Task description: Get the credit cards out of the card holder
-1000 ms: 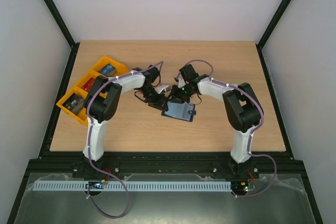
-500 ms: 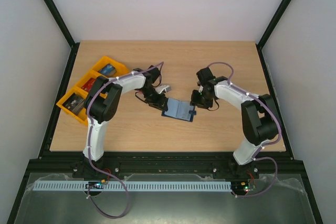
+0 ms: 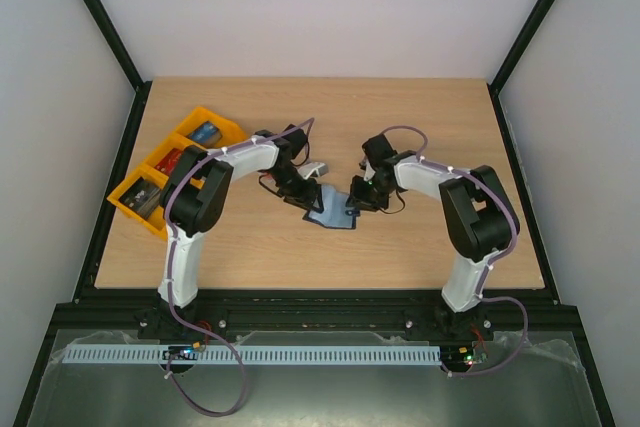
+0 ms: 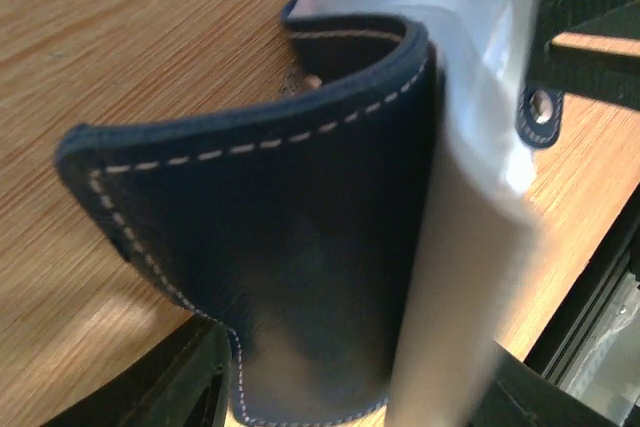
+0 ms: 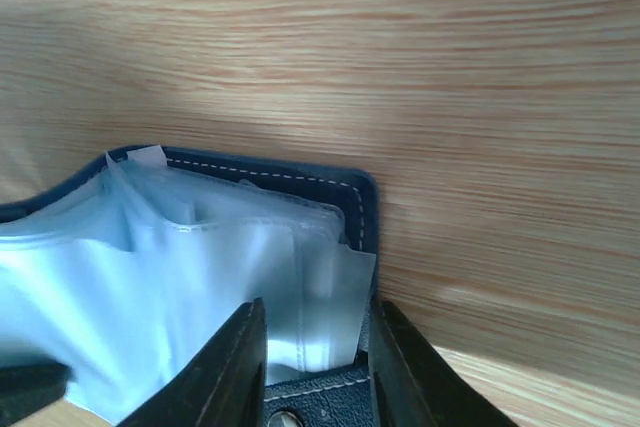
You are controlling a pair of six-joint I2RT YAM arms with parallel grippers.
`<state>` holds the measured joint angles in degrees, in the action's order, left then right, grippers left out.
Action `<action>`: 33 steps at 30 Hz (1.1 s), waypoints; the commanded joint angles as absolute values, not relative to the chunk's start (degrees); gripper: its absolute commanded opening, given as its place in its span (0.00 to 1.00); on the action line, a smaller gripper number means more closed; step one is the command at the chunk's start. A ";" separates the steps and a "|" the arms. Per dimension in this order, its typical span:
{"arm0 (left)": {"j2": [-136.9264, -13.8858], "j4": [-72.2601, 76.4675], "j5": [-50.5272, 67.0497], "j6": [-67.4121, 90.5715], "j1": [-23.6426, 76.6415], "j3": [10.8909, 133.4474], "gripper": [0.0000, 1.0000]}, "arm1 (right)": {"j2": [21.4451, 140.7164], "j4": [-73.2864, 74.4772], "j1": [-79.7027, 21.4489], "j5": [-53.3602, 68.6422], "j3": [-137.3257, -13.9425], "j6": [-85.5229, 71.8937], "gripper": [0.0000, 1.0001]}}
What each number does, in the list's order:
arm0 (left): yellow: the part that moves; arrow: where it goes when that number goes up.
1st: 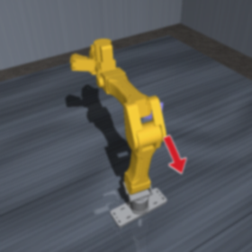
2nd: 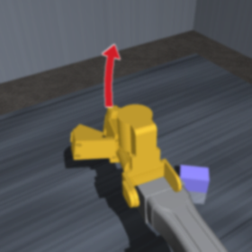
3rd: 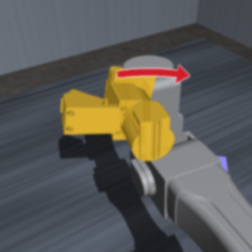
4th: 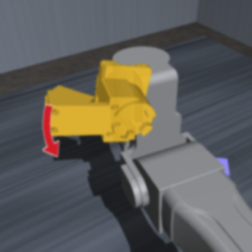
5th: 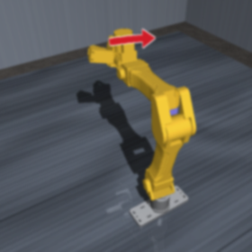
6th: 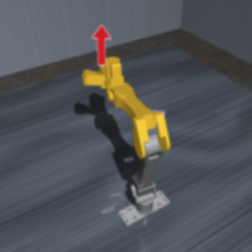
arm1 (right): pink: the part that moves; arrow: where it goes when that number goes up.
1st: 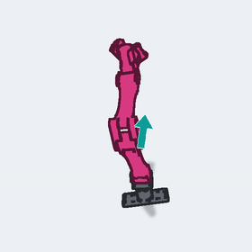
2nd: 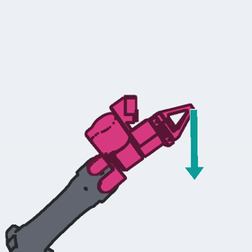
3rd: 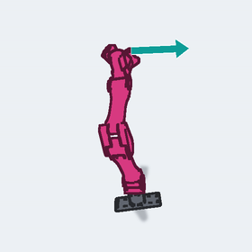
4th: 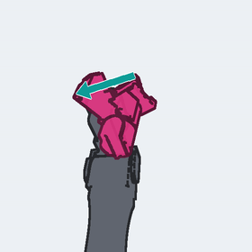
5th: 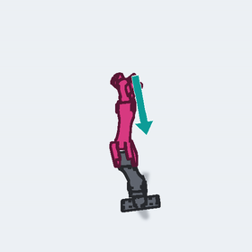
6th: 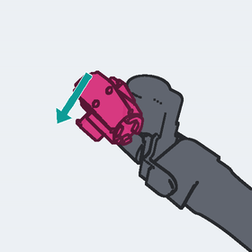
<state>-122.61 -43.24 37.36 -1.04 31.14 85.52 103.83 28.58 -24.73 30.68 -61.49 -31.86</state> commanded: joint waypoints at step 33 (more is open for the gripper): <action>-105.17 -47.88 41.43 -10.87 22.17 113.11 0.02 | 77.59 19.38 -15.25 50.82 -73.35 -18.56 0.57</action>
<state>-113.27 -47.51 35.70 -7.27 21.85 109.08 81.58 26.89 -15.44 44.97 -73.01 -19.44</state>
